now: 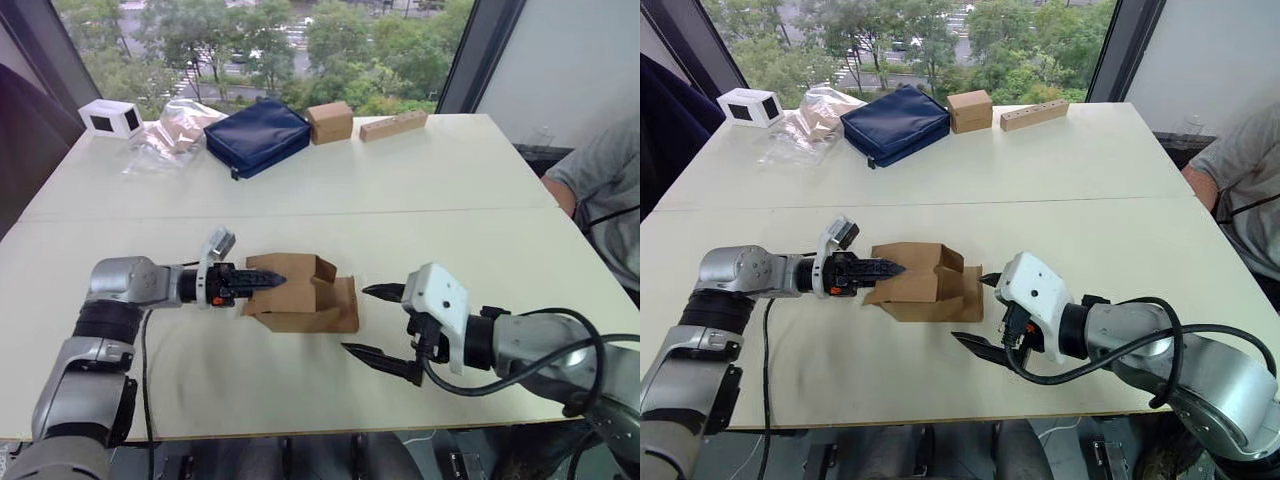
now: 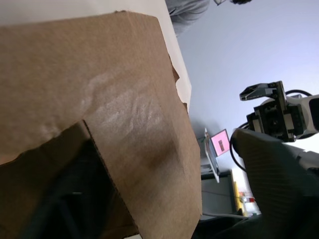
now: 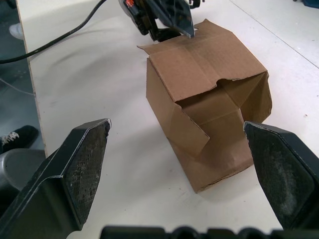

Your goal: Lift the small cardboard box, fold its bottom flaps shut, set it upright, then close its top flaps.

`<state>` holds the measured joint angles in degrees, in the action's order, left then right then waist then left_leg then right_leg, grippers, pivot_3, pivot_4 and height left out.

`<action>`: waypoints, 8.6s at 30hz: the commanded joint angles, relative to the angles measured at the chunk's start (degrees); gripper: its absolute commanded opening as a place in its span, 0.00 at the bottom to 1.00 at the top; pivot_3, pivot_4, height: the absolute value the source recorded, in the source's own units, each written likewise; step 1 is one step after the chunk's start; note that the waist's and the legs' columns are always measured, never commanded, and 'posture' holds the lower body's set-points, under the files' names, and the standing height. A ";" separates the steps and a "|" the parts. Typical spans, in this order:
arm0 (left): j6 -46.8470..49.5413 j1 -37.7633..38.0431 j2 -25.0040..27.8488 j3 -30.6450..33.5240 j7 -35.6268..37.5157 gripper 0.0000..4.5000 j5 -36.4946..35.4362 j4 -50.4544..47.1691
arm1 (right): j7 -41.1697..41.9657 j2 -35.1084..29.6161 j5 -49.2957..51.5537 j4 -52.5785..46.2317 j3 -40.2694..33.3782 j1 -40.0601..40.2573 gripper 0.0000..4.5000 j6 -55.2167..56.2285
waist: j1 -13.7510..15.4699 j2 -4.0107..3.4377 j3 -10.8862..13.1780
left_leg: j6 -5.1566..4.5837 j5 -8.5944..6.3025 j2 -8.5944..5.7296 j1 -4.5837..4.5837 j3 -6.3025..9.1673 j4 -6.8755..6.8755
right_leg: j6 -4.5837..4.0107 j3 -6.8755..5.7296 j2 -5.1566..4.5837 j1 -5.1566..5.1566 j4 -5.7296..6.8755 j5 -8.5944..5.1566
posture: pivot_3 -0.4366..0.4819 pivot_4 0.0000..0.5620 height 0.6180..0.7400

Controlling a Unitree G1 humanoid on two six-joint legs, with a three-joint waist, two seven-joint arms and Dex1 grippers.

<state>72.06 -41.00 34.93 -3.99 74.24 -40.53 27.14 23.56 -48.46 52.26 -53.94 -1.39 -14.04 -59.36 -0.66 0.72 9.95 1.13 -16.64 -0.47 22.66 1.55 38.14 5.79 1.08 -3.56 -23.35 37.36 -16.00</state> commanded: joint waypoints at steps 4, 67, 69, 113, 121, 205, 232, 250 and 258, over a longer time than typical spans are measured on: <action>-0.23 -0.87 -0.87 -0.18 0.78 0.22 0.04 -0.89 | -0.95 0.24 -0.56 -1.59 -0.51 -1.58 1.00 1.96 | 0.00 0.00 0.00 | 0.00 0.00 0.00 0.00 0.00 0.00 | 0.00 0.00 0.00 0.00 0.00 0.00 | 0.48 0.27 1.00; -29.85 -27.44 1.49 3.26 18.16 0.00 6.42 -4.82 | -20.08 32.62 0.92 21.71 -1.36 -27.52 0.00 15.37 | -0.55 -0.01 0.00 | 0.11 0.09 -0.03 0.78 -0.02 0.20 | 0.01 0.12 0.12 -0.99 0.73 0.01 | 0.48 0.27 1.00; -30.10 -27.48 1.20 3.44 17.77 0.00 6.83 -4.28 | -19.91 32.68 1.10 21.44 -1.30 -27.48 0.00 15.40 | -0.53 -0.01 0.00 | 0.11 0.10 -0.03 0.78 -0.03 0.20 | 0.01 0.12 0.13 -0.99 0.73 0.01 | 0.48 0.27 1.00; -32.28 -28.64 -0.12 4.89 14.92 0.00 8.70 2.03 | -11.15 14.74 -0.94 16.41 -2.59 -14.26 0.00 13.67 | -0.35 0.02 0.00 | 0.09 0.09 -0.02 0.76 -0.02 0.26 | 0.00 0.16 0.19 -0.99 0.69 0.00 | 0.48 0.27 1.00; -29.11 -27.38 0.84 5.48 14.59 0.00 6.72 -2.07 | -8.41 16.14 -4.49 18.57 -1.65 -15.64 0.00 14.82 | -0.25 0.02 0.00 | 0.09 0.09 -0.05 0.77 -0.02 0.28 | 0.00 0.16 0.16 -0.99 0.70 0.00 | 0.48 0.27 1.00; -24.50 -25.95 -0.24 6.85 13.81 0.00 1.34 -5.44 | 6.51 20.77 18.58 33.61 -13.55 -20.81 0.00 12.27 | -0.29 -0.04 0.03 | -0.30 -0.15 0.06 0.82 -0.05 0.86 | 0.01 0.19 0.24 -0.84 0.78 0.00 | 0.48 0.27 1.00; -23.87 -25.90 -0.27 7.19 12.75 0.00 0.16 -5.74 | 0.98 27.89 32.39 36.21 -14.83 -15.98 0.67 13.49 | -0.21 -0.04 0.03 | -0.30 -0.15 0.05 0.82 -0.05 0.86 | 0.00 0.19 0.23 -0.84 0.78 0.00 | 0.48 0.27 1.00; -23.94 -25.44 -0.68 8.10 11.37 0.00 -0.57 -6.07 | -1.21 31.12 27.37 35.86 -12.26 -16.15 0.29 18.11 | -0.33 -0.04 0.03 | -0.30 -0.15 0.06 0.82 -0.05 0.86 | 0.00 0.20 0.25 -0.85 0.79 0.00 | 0.48 0.27 1.00; -23.65 -24.21 -1.60 9.18 9.70 0.00 -1.27 -7.20 | -3.83 36.21 22.15 34.98 -11.01 -15.87 0.29 23.26 | -0.32 -0.04 0.03 | -0.30 -0.15 0.06 0.82 -0.05 0.86 | 0.00 0.20 0.25 -0.85 0.79 0.00 | 0.48 0.27 1.00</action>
<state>48.46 -64.71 33.20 3.40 84.03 -40.36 21.77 20.38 -13.23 74.91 -16.65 -12.19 -29.43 -38.01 -0.98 0.67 9.98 0.83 -16.79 -0.41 23.47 1.50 39.00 5.80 1.28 -3.31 -24.20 38.16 -16.00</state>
